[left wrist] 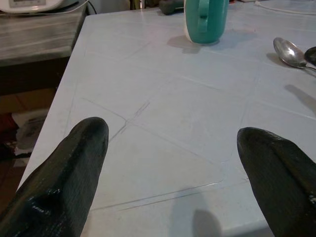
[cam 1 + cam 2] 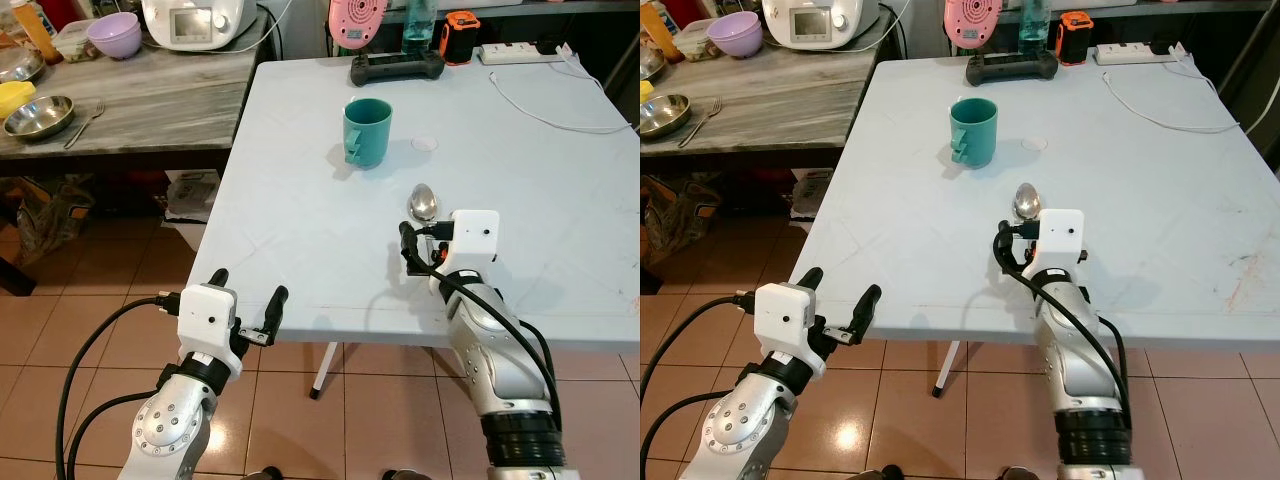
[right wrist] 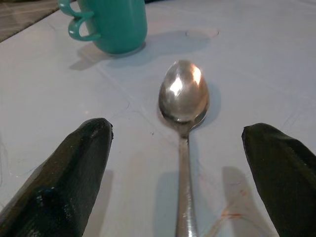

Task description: Setting the table

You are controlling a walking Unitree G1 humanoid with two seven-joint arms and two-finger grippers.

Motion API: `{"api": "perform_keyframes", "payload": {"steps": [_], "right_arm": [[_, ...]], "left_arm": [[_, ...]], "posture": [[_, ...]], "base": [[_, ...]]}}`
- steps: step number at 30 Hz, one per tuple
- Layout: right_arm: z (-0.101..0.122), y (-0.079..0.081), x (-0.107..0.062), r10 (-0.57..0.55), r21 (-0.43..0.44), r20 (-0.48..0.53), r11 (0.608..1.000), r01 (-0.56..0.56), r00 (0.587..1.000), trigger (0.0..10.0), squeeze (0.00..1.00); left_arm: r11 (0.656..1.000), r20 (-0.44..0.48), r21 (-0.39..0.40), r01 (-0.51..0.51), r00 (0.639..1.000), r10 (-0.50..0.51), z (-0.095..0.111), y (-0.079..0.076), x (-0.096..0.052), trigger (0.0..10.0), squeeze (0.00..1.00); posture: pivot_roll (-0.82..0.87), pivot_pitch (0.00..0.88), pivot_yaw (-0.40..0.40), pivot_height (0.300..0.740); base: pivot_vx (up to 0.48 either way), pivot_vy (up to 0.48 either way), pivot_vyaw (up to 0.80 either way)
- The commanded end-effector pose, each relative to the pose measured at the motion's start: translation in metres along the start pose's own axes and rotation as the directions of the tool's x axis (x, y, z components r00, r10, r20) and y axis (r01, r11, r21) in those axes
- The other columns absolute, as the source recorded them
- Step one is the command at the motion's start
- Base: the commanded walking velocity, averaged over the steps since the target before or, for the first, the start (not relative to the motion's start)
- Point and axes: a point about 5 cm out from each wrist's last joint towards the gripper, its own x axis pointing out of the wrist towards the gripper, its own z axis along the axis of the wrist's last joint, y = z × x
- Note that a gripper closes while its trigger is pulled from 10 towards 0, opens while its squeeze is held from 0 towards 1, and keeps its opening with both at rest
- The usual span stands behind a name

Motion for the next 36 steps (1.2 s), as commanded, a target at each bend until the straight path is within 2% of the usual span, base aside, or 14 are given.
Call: {"api": "perform_keyframes", "payload": {"steps": [1,8,12,24,25,26,27,28,36], "right_arm": [[0.000,0.004,0.003,0.008,0.020,-0.008,1.000,-0.008,1.000,10.0,0.00],[-0.009,0.018,0.007,0.038,0.006,-0.055,0.999,-0.038,0.998,10.0,0.00],[-0.016,0.014,0.009,-0.002,-0.048,-0.090,0.999,-0.003,0.996,10.0,0.00],[-0.018,0.003,0.016,-0.052,-0.083,-0.100,0.996,0.044,0.994,10.0,0.00],[-0.020,0.003,0.017,-0.049,-0.083,-0.112,0.996,0.040,0.992,4.9,0.00],[-0.021,0.003,0.018,-0.048,-0.084,-0.121,0.996,0.039,0.991,4.1,0.00],[-0.021,0.003,0.018,-0.048,-0.084,-0.126,0.996,0.038,0.991,4.1,0.00],[-0.022,0.002,0.019,-0.041,-0.075,-0.135,0.997,0.031,0.990,0.0,0.00],[-0.029,0.006,0.020,0.007,-0.077,-0.184,0.997,-0.022,0.983,0.0,0.00]], "left_arm": [[1.000,-0.016,-0.005,0.008,1.000,-0.008,-0.003,0.001,-0.002,10.0,0.00],[1.000,-0.020,-0.009,0.018,1.000,-0.018,-0.003,-0.001,-0.004,10.0,0.00],[1.000,-0.022,-0.011,0.024,0.999,-0.024,-0.004,-0.001,-0.004,10.0,0.00],[0.999,-0.021,-0.019,0.042,0.999,-0.042,-0.005,-0.005,-0.003,10.0,0.00],[0.999,-0.021,-0.019,0.043,0.999,-0.043,-0.005,-0.005,-0.003,10.0,0.00],[0.999,-0.022,-0.019,0.044,0.999,-0.044,-0.005,-0.005,-0.003,10.0,0.00],[0.999,-0.022,-0.019,0.044,0.999,-0.045,-0.005,-0.005,-0.003,10.0,0.00],[0.999,-0.022,-0.021,0.045,0.999,-0.046,-0.005,-0.005,-0.003,10.0,0.00],[0.999,-0.023,-0.027,0.046,0.999,-0.047,-0.005,-0.006,-0.004,10.0,0.00]], "posture": [[-0.05,0.170,0.091,0.740],[-0.05,0.170,0.090,0.740],[-0.05,0.170,0.089,0.740],[-0.06,0.164,0.091,0.740],[-0.06,0.164,0.092,0.740],[-0.06,0.163,0.092,0.740],[-0.06,0.163,0.092,0.740],[-0.06,0.163,0.092,0.740],[-0.05,0.163,0.089,0.740]], "base": [[0.000,0.000,0.00],[0.000,0.000,0.00],[0.000,0.000,0.00],[0.000,0.000,0.00],[0.000,0.000,0.00],[0.000,0.000,0.00],[0.000,0.000,0.00],[0.000,0.000,0.00],[0.000,0.000,0.00]]}}
